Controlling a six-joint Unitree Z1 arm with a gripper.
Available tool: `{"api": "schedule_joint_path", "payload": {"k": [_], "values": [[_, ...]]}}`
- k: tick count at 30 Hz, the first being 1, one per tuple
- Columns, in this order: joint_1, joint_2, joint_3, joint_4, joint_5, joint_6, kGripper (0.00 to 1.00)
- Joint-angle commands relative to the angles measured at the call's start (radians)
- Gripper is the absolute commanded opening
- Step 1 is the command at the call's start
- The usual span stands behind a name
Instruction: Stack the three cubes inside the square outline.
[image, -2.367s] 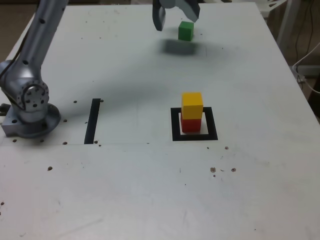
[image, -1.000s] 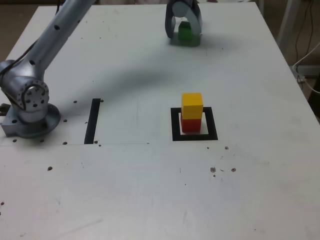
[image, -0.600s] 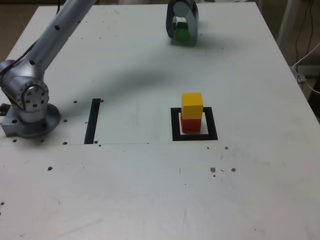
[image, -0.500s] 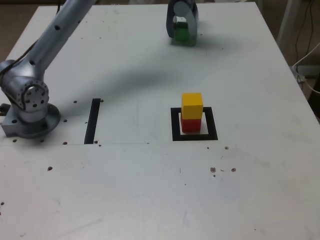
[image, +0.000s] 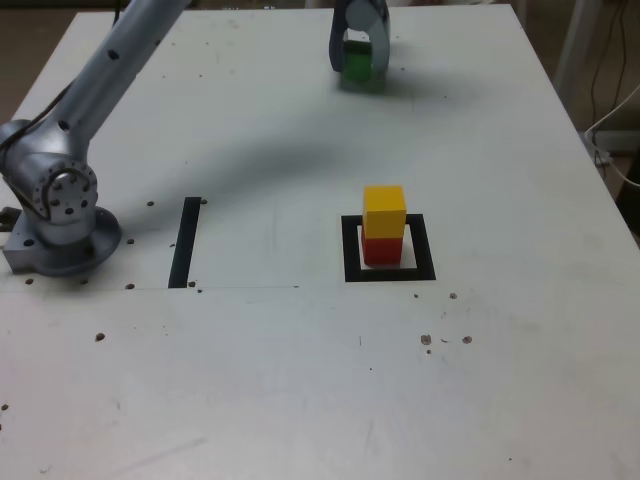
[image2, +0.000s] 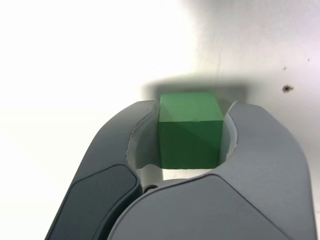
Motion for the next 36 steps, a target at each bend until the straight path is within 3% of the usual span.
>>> {"api": "schedule_joint_path", "payload": {"k": [1, 15, 25, 36], "values": [[-0.012, -0.044, 0.011, 0.021, 0.000, -0.021, 0.29], [-0.173, -0.299, 0.248, 0.028, -0.040, -0.229, 0.29], [-0.366, -0.503, 0.540, -0.042, -0.074, -0.419, 0.29], [-0.605, -0.627, 0.669, -0.058, -0.079, -0.658, 0.29]]}}
